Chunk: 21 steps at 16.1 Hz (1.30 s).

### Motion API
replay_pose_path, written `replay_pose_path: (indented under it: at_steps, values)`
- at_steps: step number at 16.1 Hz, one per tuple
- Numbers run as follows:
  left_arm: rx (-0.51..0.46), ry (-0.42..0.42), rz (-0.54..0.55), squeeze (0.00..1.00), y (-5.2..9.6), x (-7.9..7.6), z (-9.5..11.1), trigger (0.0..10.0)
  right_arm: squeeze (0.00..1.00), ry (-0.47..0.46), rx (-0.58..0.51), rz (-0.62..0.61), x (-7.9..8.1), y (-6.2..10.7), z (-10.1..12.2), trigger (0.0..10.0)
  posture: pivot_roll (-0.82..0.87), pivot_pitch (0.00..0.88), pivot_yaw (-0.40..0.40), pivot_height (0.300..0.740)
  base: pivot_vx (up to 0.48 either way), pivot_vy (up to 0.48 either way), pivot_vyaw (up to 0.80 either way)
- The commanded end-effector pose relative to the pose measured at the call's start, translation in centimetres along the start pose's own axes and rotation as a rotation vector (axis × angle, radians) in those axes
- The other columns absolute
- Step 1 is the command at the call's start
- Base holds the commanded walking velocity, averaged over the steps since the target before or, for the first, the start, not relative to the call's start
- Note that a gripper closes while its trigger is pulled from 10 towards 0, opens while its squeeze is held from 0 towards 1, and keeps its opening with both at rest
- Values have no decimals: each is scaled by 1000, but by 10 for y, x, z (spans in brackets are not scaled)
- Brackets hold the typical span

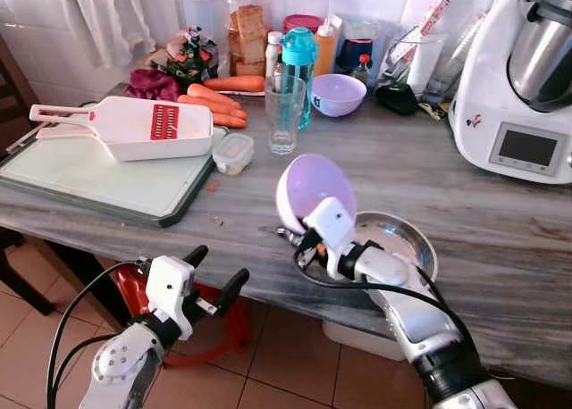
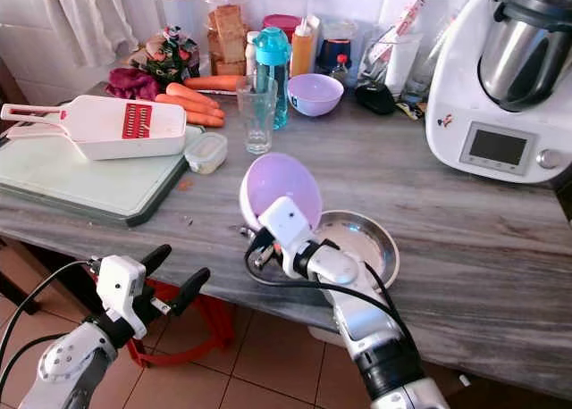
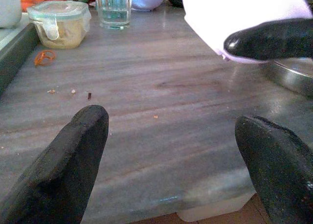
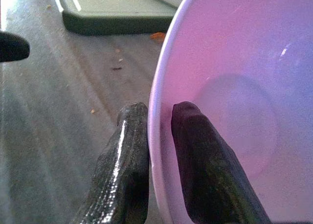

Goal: Setting the table

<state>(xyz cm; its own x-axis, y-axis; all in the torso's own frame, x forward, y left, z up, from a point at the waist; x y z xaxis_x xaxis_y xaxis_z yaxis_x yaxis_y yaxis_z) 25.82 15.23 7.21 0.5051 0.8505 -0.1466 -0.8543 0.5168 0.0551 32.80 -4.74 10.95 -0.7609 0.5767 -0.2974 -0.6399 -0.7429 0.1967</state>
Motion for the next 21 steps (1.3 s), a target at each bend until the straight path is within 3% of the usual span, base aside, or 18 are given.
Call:
replay_pose_path:
  at_steps: [1, 5, 9, 10, 11, 12, 21]
  values:
    - [8, -8, -15, 0, 1, -2, 0, 10000, 0, 10, 7, 23, 1, -3, 0, 10000, 33, 54, -31, 740, 0, 0, 0]
    - [-2, 23, -77, 0, -1, -12, 2, 10000, 0, 29, 45, 36, -4, -8, -9, 10000, 31, 53, -32, 740, 0, 0, 0]
    - [-2, 21, -75, 0, -1, -12, 1, 10000, 0, 25, 53, 41, -8, -11, -11, 10000, 31, 55, -37, 740, 0, 0, 0]
    - [-1, 21, -76, 0, -1, -12, 0, 10000, 655, 22, 54, 43, -8, -12, -12, 10000, 33, 55, -39, 740, 0, 0, 0]
    - [-1, 22, -76, 0, -2, -12, 0, 10000, 686, 25, 56, 42, -8, -12, -13, 10000, 32, 54, -39, 740, 0, 0, 0]
    - [1, 24, -74, 0, -2, -11, -1, 10000, 1000, 22, 60, 45, -8, -13, -15, 10000, 33, 52, -38, 740, 0, 0, 0]
    - [12, 18, -72, 0, -3, -9, -5, 10000, 1000, 54, 25, 25, -16, -15, -3, 10000, 32, 49, -34, 740, 0, 0, 0]
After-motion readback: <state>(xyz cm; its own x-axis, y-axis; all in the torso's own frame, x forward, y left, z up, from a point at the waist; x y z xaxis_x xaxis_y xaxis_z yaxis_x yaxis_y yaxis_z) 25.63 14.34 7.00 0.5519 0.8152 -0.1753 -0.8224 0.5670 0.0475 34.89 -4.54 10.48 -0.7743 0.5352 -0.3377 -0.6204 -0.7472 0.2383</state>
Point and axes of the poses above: a point about 5 cm out from each wrist's last joint towards the gripper, its own y axis pointing back from the gripper into the wrist, its own z axis along the axis of the wrist's last joint, x = y × z, the point moved 3 cm from there along -y, pointing out of the wrist towards the gripper, and after that the axes turned 7 degrees about y, right-handed, at the moved point
